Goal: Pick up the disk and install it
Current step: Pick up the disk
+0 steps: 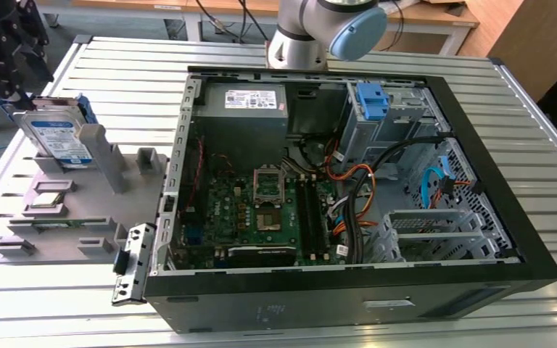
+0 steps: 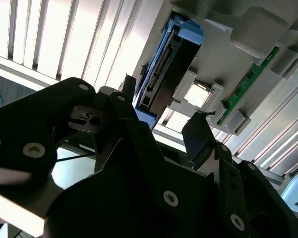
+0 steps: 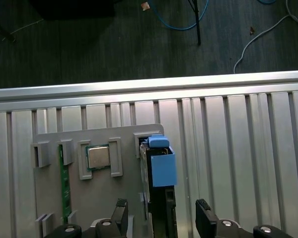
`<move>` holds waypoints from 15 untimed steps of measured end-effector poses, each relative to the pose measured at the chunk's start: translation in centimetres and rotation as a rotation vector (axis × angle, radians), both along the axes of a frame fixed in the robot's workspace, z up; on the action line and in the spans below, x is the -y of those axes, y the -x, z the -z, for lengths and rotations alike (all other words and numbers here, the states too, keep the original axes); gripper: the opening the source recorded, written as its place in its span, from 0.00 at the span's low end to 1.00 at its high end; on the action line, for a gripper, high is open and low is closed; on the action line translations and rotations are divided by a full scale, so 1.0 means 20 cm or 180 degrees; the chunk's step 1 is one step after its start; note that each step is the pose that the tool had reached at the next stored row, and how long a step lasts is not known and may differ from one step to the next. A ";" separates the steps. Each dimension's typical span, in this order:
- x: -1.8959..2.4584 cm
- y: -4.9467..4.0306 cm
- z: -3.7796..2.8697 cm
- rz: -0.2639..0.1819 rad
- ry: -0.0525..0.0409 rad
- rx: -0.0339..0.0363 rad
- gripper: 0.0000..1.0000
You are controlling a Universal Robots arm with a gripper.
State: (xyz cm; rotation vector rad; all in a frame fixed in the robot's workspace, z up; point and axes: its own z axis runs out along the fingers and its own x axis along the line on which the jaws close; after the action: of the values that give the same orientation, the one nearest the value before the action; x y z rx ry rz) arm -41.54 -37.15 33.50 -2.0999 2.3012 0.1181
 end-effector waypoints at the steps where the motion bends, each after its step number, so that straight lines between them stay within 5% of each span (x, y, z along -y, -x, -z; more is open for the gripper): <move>1: 0.000 0.000 0.002 -0.0006 0.0000 0.0000 0.65; 15: 0.000 0.000 0.061 -0.0177 0.0000 -0.0001 0.65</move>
State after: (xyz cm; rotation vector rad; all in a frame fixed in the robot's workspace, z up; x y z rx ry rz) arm -41.54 -37.15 32.28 -2.1646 2.2438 0.1193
